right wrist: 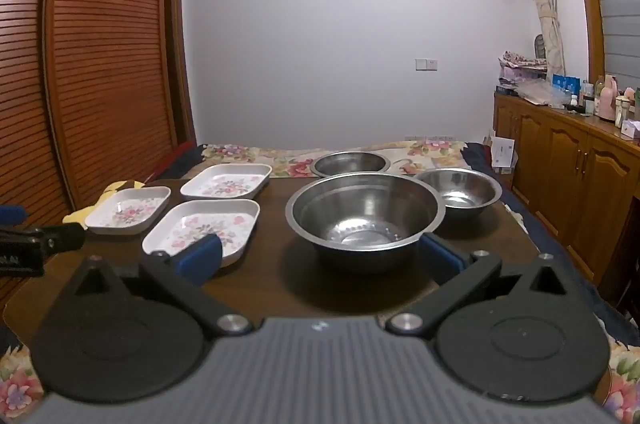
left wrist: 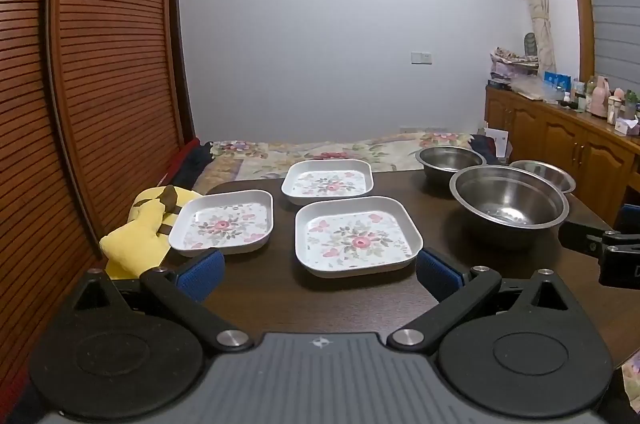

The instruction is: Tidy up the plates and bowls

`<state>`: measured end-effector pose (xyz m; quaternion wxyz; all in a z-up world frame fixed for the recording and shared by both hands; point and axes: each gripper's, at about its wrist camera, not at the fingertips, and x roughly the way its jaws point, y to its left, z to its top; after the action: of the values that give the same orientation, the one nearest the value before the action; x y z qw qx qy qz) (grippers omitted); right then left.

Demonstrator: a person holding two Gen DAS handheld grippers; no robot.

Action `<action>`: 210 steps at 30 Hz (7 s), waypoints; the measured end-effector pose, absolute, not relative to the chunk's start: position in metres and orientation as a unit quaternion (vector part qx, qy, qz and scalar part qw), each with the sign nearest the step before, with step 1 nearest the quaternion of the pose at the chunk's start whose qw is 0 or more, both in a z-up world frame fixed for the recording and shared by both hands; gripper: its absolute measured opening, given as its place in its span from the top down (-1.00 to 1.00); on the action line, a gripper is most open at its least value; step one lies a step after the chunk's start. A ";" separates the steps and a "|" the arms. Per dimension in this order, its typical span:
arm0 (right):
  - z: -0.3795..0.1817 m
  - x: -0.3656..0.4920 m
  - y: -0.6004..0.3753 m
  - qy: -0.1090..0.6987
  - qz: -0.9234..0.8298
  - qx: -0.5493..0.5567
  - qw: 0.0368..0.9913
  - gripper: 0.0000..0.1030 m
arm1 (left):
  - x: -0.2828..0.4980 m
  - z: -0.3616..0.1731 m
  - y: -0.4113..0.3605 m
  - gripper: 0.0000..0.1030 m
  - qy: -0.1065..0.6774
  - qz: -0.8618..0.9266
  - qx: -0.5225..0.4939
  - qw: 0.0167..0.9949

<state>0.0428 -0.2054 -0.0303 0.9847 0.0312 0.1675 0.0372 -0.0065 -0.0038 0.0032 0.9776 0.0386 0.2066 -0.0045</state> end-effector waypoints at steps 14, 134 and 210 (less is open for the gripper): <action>-0.032 0.043 -0.206 0.171 0.034 0.032 0.984 -1.00 | -0.006 0.004 -0.001 -1.00 0.205 -0.007 0.036 0.978; -0.037 0.146 -0.126 0.226 0.146 -0.023 0.963 -0.17 | 0.112 -0.033 0.061 -0.62 0.267 -0.046 0.014 0.962; -0.077 0.119 -0.129 0.308 0.181 0.023 0.934 0.61 | 0.071 -0.065 0.077 0.73 0.307 -0.118 -0.034 0.944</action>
<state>0.1187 -0.1287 -0.0771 0.9336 0.0228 0.3084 0.1812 0.0707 0.0766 -0.0649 0.9437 -0.0342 0.3072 -0.1179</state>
